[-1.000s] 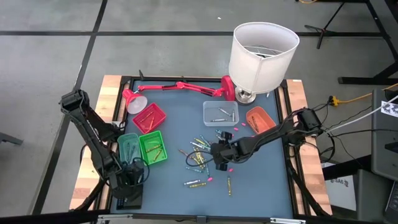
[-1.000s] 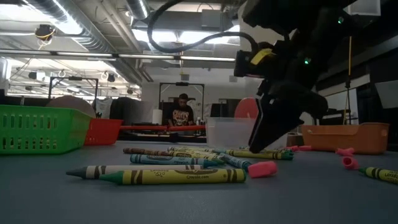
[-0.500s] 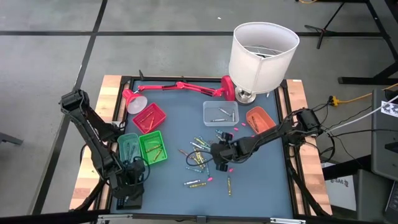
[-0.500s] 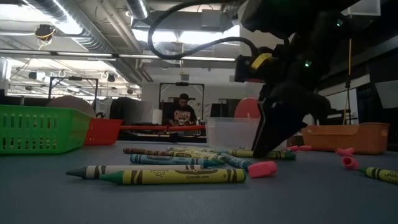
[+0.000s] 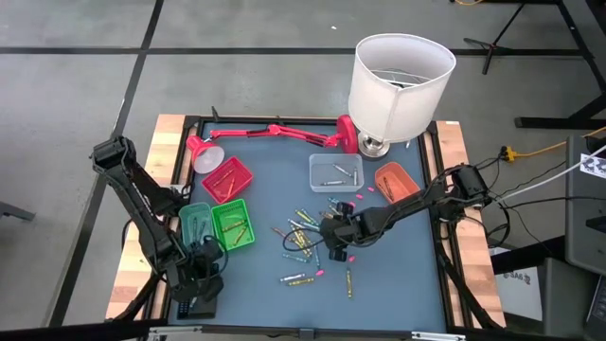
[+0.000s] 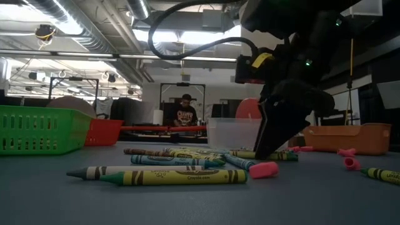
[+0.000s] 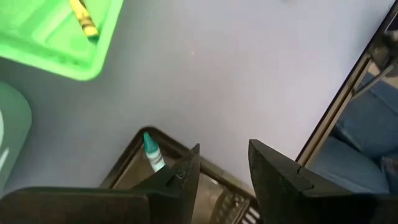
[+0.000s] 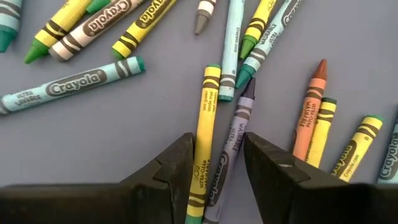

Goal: Sort crayons
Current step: Put the green crayon into the green bin

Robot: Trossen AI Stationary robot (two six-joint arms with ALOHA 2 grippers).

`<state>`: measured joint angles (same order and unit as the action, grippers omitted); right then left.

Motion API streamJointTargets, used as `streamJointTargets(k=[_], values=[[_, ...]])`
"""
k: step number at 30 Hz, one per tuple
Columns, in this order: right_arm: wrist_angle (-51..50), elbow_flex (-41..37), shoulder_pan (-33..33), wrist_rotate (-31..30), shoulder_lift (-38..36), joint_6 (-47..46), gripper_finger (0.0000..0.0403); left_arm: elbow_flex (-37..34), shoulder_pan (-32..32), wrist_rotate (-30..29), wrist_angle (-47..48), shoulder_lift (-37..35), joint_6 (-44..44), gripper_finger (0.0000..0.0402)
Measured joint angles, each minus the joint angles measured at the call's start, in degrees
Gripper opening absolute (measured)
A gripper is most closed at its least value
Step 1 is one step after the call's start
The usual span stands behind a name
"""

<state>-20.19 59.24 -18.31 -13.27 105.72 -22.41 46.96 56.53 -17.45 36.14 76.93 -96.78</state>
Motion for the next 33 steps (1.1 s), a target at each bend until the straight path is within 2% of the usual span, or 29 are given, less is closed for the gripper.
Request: streamJointTargets(k=[9, 16, 33], values=[[0.68, 0.04, -0.04, 0.3, -0.03, 1.86, 0.0145, 0.0, -0.04, -1.8, 0.0, 0.0, -0.01, 0.0121], [0.14, 3.77, -0.04, -0.01, -0.03, 6.33, 0.0145, 0.0, -0.04, -1.86, -0.02, 0.0, -0.03, 0.0121], [-5.94, 4.67, -0.09, 4.32, 0.36, 3.18, 0.0145, 0.0, -0.04, -1.86, 0.0, 0.0, -0.03, 0.0121]])
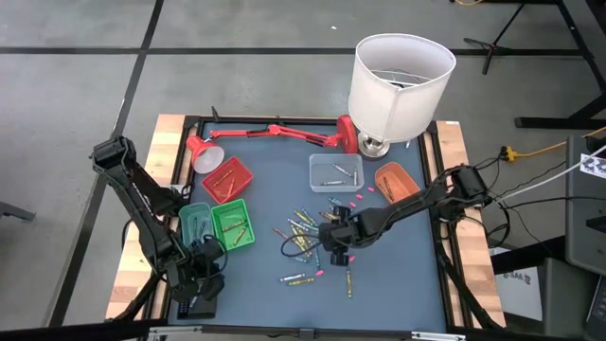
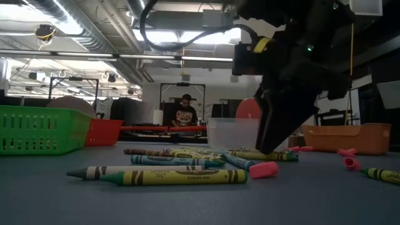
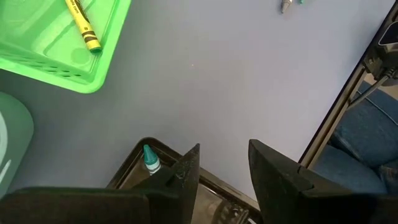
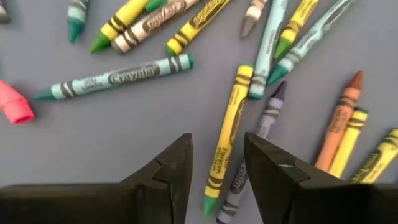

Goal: Sort crayons
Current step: Put the green crayon into the green bin

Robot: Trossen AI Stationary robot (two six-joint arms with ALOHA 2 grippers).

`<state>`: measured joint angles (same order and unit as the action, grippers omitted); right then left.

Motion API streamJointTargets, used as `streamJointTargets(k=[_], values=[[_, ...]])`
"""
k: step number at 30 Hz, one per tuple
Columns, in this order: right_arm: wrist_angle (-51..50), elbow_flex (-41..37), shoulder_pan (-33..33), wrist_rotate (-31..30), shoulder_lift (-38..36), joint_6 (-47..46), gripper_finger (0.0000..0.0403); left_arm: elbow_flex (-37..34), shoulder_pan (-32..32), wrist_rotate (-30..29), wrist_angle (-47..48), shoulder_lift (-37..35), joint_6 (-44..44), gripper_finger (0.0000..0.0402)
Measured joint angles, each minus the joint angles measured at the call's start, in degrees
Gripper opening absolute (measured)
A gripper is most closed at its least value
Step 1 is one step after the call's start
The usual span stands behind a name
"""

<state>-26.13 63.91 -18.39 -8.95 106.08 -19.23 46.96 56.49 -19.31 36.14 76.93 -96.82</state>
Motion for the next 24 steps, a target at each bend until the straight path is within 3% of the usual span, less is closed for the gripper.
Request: streamJointTargets(k=[7, 12, 24], values=[[0.15, -0.14, 0.0, 0.08, 1.88, -0.03, 0.0145, 0.0, -0.11, -0.7, -0.3, -0.02, 0.08, 0.0121], [0.12, -0.07, 0.02, 0.47, 2.2, -0.04, 0.0138, 0.0, -0.85, -4.63, -3.97, -0.02, 6.76, 0.0121], [0.01, -0.08, 0.0, 0.95, 2.3, -0.02, 0.0031, 0.0, -6.11, -15.55, -11.15, -0.02, 27.97, 0.0121]])
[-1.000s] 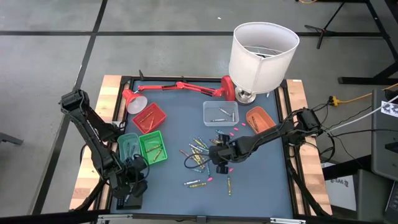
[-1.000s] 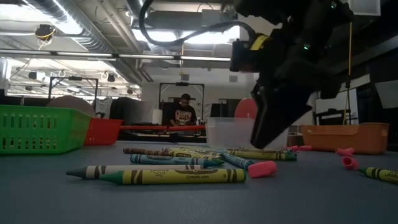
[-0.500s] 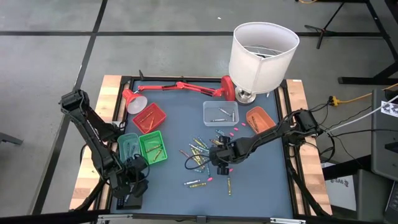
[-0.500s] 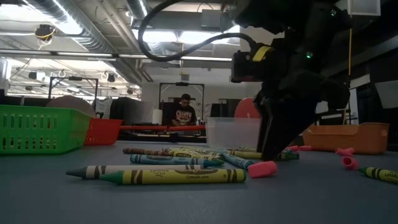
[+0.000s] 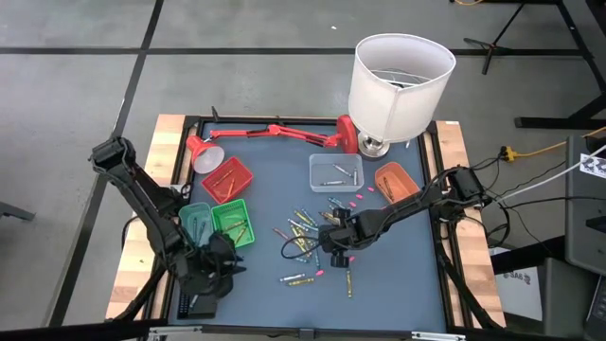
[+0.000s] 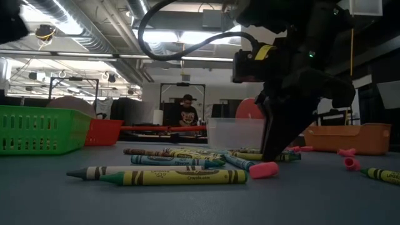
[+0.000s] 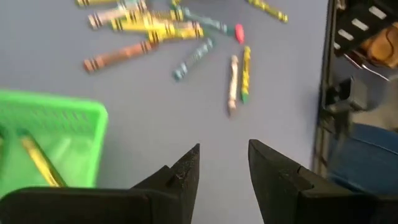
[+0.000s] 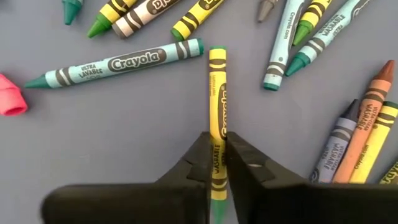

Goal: Sort crayons
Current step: Put the green crayon into the green bin

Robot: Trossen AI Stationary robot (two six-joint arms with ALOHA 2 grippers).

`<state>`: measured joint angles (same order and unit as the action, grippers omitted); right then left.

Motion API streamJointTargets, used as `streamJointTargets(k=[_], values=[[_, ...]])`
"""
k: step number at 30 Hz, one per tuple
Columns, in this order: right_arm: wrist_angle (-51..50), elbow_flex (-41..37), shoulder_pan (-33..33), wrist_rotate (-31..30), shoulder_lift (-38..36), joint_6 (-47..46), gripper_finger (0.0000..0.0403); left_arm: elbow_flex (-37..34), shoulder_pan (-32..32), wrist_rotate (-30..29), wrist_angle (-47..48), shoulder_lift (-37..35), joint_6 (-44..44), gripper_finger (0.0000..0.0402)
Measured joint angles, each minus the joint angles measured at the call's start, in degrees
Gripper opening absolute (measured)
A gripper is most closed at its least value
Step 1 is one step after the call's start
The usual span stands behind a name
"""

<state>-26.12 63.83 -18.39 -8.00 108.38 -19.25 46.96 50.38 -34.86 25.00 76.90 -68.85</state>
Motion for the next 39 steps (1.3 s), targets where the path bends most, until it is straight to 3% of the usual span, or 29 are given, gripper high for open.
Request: streamJointTargets(k=[5, 16, 26, 31, 39], values=[[-0.04, -0.02, 0.02, -0.1, 0.0, 0.01, 0.0007, 0.01, -3.15, -1.02, -0.51, 0.0, 6.34, 0.0121], [0.11, 2.99, 0.11, -0.09, 0.54, 0.23, 0.0022, 0.02, -8.94, -1.0, -0.8, 0.0, 17.05, 0.0121], [1.0, 9.52, 0.09, -7.05, 0.4, 3.02, 0.0014, 0.0, -12.11, -0.92, -4.0, 0.0, 26.7, 0.0121], [8.98, 11.14, 0.11, -10.81, 0.37, 6.32, 0.0016, 0.02, -13.46, -0.91, -6.14, 0.0, 30.48, 0.0121], [25.66, 11.56, 0.09, -11.96, 0.26, 14.74, 0.0015, 0.01, -15.69, -0.91, -7.82, 0.0, 32.16, 0.0121]])
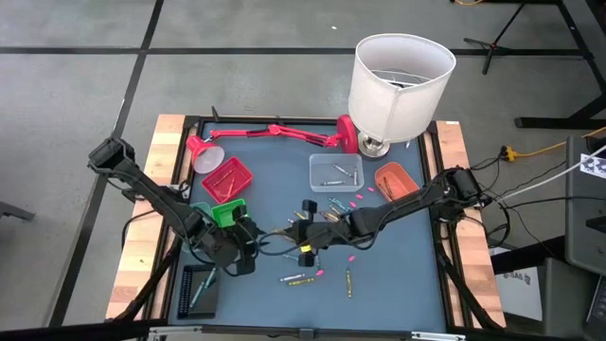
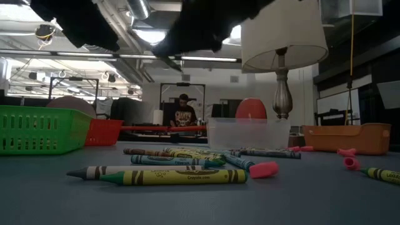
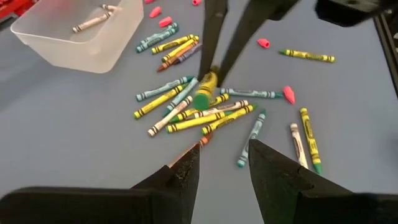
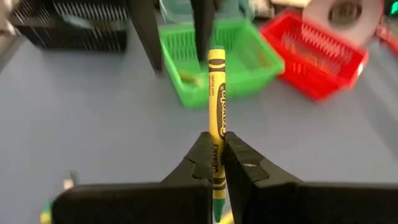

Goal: Sort crayons
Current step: Put the green crayon into the green bin

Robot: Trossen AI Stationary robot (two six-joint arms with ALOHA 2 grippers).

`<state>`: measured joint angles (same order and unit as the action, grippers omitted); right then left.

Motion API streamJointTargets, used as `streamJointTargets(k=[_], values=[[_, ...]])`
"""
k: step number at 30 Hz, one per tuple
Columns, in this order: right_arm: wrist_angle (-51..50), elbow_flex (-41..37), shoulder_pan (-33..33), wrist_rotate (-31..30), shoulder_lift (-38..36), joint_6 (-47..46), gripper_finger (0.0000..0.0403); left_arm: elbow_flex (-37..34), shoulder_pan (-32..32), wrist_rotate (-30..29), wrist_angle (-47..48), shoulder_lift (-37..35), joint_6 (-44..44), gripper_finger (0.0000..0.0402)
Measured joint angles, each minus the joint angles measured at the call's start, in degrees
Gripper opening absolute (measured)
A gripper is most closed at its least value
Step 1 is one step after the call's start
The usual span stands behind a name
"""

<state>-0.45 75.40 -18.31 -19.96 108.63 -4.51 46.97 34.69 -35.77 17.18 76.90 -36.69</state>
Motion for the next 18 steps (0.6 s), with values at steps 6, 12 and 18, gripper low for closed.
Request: streamJointTargets(k=[6, 12, 18], values=[[4.03, 0.0, -0.01, 0.52, -0.06, 3.51, 0.0016, 0.01, -1.39, -0.02, -2.04, 0.0, 3.46, 0.0121], [3.79, 0.0, -0.04, 0.58, -0.06, 3.76, 0.0016, 0.0, -2.66, -0.02, -7.34, 0.0, 8.17, 0.0121], [3.79, 0.0, -0.04, 0.63, -0.06, 3.8, 0.0016, 0.01, -3.43, 0.02, -8.39, 0.0, 8.79, 0.0121]])
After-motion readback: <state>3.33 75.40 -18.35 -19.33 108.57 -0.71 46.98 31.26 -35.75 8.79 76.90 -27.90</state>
